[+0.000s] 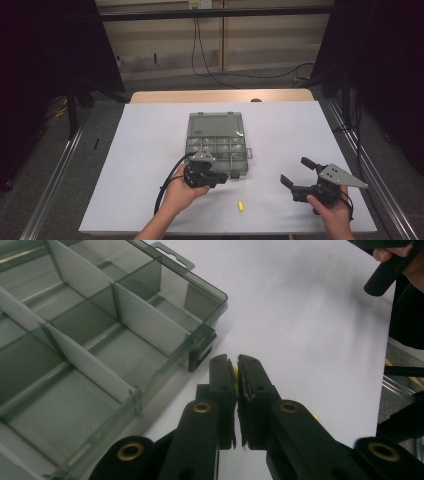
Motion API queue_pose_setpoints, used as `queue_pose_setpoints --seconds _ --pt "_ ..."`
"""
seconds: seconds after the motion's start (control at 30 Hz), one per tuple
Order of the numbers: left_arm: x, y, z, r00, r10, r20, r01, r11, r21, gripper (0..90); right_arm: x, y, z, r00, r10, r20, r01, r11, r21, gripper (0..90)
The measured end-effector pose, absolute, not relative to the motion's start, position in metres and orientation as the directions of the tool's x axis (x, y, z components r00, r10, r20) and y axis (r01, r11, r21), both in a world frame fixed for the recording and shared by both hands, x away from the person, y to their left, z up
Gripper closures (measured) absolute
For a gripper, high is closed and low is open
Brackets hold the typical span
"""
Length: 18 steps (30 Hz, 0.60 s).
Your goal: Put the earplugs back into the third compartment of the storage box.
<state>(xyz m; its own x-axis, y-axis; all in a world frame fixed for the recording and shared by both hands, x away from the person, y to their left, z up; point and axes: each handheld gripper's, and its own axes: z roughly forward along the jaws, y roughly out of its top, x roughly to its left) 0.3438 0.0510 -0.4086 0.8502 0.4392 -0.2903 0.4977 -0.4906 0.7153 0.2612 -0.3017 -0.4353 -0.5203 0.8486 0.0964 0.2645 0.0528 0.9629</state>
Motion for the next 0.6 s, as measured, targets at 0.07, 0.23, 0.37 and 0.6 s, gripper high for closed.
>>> queue_pose_setpoints --seconds 0.07,0.23,0.37,0.6 --pt "0.346 0.051 -0.407 0.849 0.442 -0.290 0.498 -0.485 0.719 86.2 0.261 -0.302 -0.435 -0.519 0.849 0.098 0.265 0.051 0.963 3.2" --pt "0.353 0.051 -0.403 0.844 0.448 -0.296 0.507 -0.481 0.715 86.1 0.261 -0.302 -0.436 -0.521 0.848 0.098 0.266 0.052 0.963 3.2" --pt "0.359 0.051 -0.401 0.838 0.458 -0.296 0.513 -0.476 0.714 86.1 0.261 -0.302 -0.436 -0.521 0.848 0.098 0.266 0.052 0.963 3.2" --pt "0.367 0.049 -0.394 0.836 0.469 -0.284 0.510 -0.474 0.718 86.0 0.261 -0.302 -0.435 -0.521 0.848 0.099 0.265 0.051 0.963 3.2"
